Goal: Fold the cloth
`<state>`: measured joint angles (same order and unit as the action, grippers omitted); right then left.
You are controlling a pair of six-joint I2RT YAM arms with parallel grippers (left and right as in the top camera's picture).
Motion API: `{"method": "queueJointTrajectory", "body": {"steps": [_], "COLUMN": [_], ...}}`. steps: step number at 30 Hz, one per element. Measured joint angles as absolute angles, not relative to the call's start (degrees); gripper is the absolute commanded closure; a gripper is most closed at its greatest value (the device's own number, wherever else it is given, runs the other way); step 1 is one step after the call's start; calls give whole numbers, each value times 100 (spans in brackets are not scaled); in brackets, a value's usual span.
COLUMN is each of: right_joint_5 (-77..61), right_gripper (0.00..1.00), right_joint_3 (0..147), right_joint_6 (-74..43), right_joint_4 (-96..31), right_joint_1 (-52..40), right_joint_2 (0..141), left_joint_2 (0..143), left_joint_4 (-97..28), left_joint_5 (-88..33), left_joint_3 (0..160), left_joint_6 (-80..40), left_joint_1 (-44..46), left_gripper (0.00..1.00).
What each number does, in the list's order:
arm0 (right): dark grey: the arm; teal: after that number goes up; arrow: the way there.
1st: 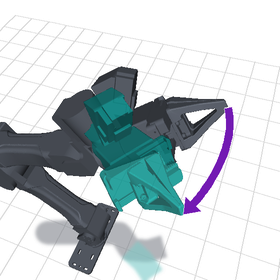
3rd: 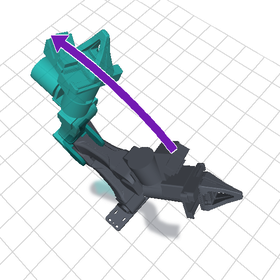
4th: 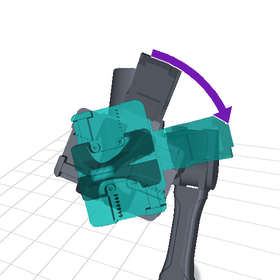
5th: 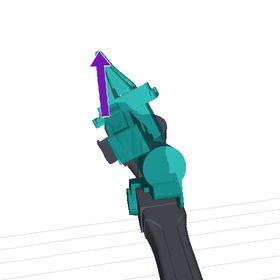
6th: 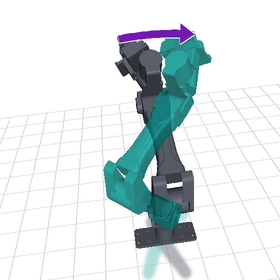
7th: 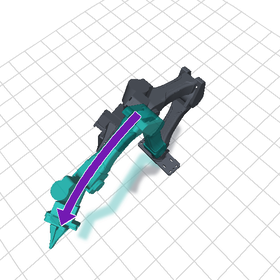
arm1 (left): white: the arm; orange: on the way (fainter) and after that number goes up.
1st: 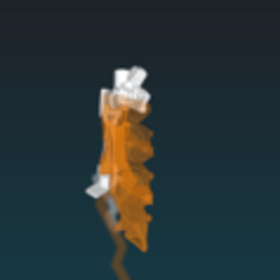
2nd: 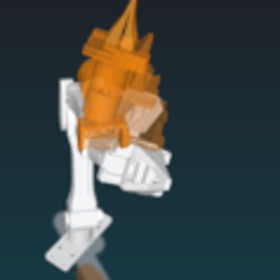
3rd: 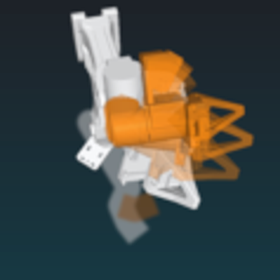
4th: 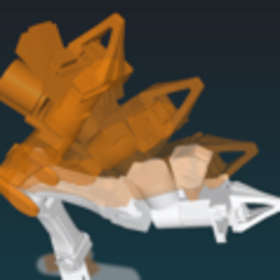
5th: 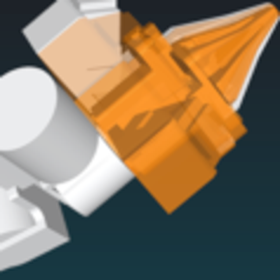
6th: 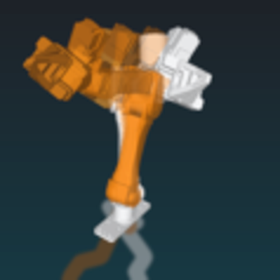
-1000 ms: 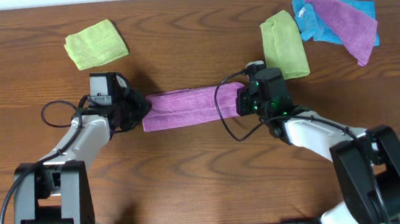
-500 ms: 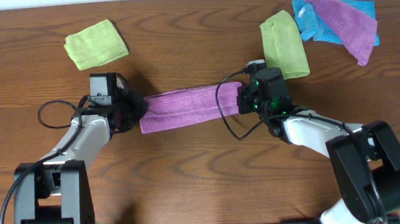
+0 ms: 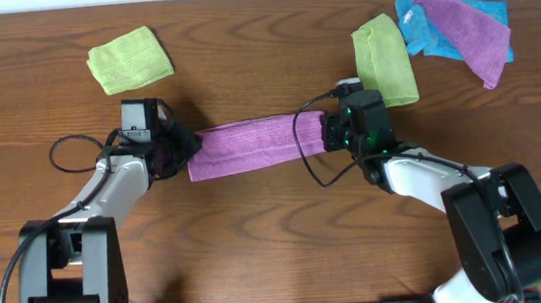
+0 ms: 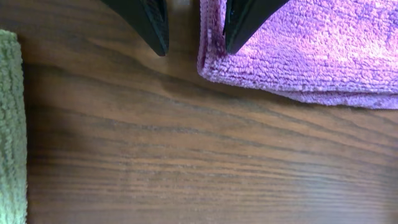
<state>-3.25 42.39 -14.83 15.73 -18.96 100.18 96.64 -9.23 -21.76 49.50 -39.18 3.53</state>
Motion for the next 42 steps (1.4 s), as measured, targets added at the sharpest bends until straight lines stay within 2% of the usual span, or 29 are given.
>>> {"method": "queueJointTrajectory", "body": {"steps": [3,8,11,14,15,18,19,22,26,30,34,42], "right_joint_5": [-318,-318,-318,-316,-327,-373,-440,-823,-1712,-2554,-3094,-3570], "right_gripper": [71,70,66,58,55,53,51,49,40,36,35,33], "right_joint_3": [4331,4405,4412,4423,4425,4434,4436,4447,4451,4320,3964,2915], "right_joint_6": [-1483,-1483,-1492,-1546,-1590,-1835,-1942,-2246,-2600,-2724,-2818,-3433], "right_joint_4": [1393,1157,928,491,274,-296,-495,-1022,-1678,-1688,-1385,226], "right_joint_1": [-1896,-1896,-1896,-1857,-1817,-1619,-1518,-1184,-589,-270,-150,-145], "right_joint_2": [10016,9845,9640,9301,9139,8654,8490,8071,7841,7848,7848,8001], "left_joint_2": [9627,9336,9133,8809,8643,8261,8143,7841,7780,7985,8479,9360], "left_joint_4": [-969,-1114,-1275,-1638,-1815,-2071,-2093,-2174,-2217,-2206,-2106,-1507], "left_joint_5": [-2139,-2034,-1977,-1890,-1863,-1800,-1796,-1798,-1772,-1671,-1450,-1131], "left_joint_3": [4950,4950,4950,4952,4954,4954,4956,4978,4998,4998,4998,4998], "left_joint_6": [-3820,-3704,-3699,-3671,-3607,-3645,-3645,-3673,-3879,-3924,-3944,-3968], "left_joint_1": [353,353,353,342,327,316,316,322,434,718,998,1072], "left_gripper": [37,33,34,49,59,91,94,94,94,94,94,94]}}
